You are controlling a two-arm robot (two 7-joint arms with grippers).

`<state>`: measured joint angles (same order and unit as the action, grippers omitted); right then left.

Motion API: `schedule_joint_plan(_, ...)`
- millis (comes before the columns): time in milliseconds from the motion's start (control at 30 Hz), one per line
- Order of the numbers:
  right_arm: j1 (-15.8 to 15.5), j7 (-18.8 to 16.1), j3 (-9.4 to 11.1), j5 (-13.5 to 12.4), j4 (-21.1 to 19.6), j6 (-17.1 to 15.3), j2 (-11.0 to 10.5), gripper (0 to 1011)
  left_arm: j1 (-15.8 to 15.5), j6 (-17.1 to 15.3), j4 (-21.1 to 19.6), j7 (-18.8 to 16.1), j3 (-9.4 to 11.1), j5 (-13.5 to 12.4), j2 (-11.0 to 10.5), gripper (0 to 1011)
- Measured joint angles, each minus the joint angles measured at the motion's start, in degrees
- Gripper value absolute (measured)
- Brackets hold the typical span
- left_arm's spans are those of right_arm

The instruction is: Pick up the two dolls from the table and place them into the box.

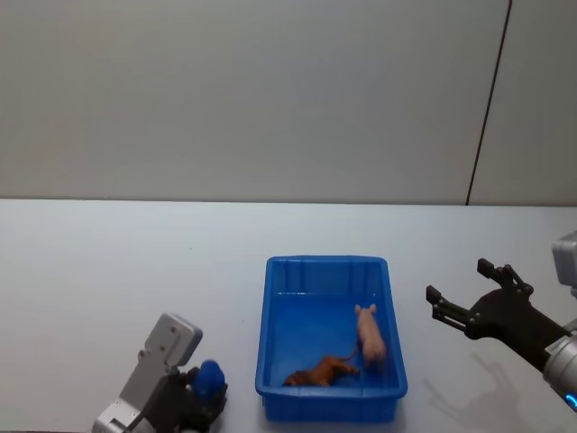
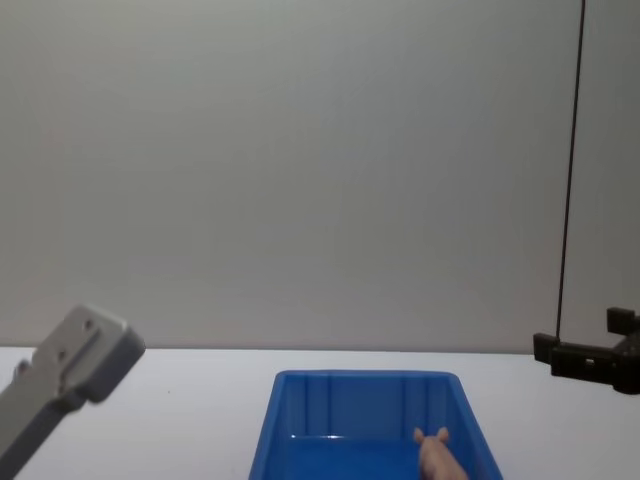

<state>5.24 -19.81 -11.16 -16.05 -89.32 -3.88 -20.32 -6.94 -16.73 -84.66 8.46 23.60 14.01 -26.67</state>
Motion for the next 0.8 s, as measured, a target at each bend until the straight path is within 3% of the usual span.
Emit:
schedule_joint_plan(400, 0.0, 0.0, 0.0, 0.0, 0.0, 0.0, 0.0, 1001, -2.99, 2.72, -2.45, 0.46, -0.39, -3.2, 1.8, 426)
schedule_joint_plan(700, 0.0, 0.0, 0.0, 0.0, 0.0, 0.0, 0.0, 1001, -7.24, 6.34, -0.69, 3.5, 0.68, -4.81, 5.92, 366)
schedule_joint_plan(800, 0.0, 0.0, 0.0, 0.0, 0.0, 0.0, 0.0, 1001, -8.78, 7.74, 0.71, 4.84, 1.2, -5.01, 7.54, 416)
